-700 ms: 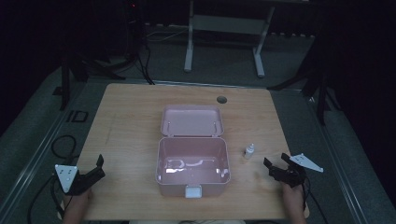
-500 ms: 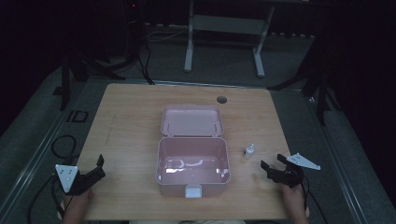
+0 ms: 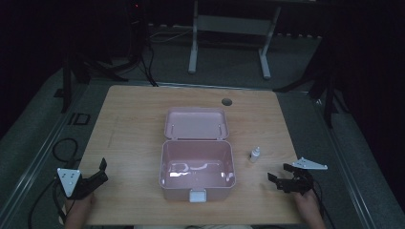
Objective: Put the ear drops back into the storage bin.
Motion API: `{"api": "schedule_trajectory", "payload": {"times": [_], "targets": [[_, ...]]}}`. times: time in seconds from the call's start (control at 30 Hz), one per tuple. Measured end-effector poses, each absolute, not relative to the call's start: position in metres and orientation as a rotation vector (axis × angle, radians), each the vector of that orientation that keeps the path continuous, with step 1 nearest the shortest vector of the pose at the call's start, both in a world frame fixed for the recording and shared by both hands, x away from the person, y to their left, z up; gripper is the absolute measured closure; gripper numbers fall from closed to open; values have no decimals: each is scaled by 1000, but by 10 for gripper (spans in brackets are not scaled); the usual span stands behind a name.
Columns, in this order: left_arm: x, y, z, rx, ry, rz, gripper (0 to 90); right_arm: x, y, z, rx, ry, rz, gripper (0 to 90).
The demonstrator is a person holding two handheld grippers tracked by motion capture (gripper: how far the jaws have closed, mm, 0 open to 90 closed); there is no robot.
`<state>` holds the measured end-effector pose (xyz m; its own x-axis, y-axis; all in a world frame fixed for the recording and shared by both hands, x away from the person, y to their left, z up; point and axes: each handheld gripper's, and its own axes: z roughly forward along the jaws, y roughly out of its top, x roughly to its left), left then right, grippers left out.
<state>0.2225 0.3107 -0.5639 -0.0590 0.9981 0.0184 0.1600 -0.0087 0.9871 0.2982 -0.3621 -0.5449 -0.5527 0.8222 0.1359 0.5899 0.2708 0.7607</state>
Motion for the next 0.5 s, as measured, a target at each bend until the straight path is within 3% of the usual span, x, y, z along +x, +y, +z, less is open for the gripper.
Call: {"api": "schedule_trajectory", "payload": {"times": [0.5], "targets": [[224, 311, -564, 1314, 1354, 1189, 24, 307, -346, -513, 1186, 2645, 663, 109]]}}
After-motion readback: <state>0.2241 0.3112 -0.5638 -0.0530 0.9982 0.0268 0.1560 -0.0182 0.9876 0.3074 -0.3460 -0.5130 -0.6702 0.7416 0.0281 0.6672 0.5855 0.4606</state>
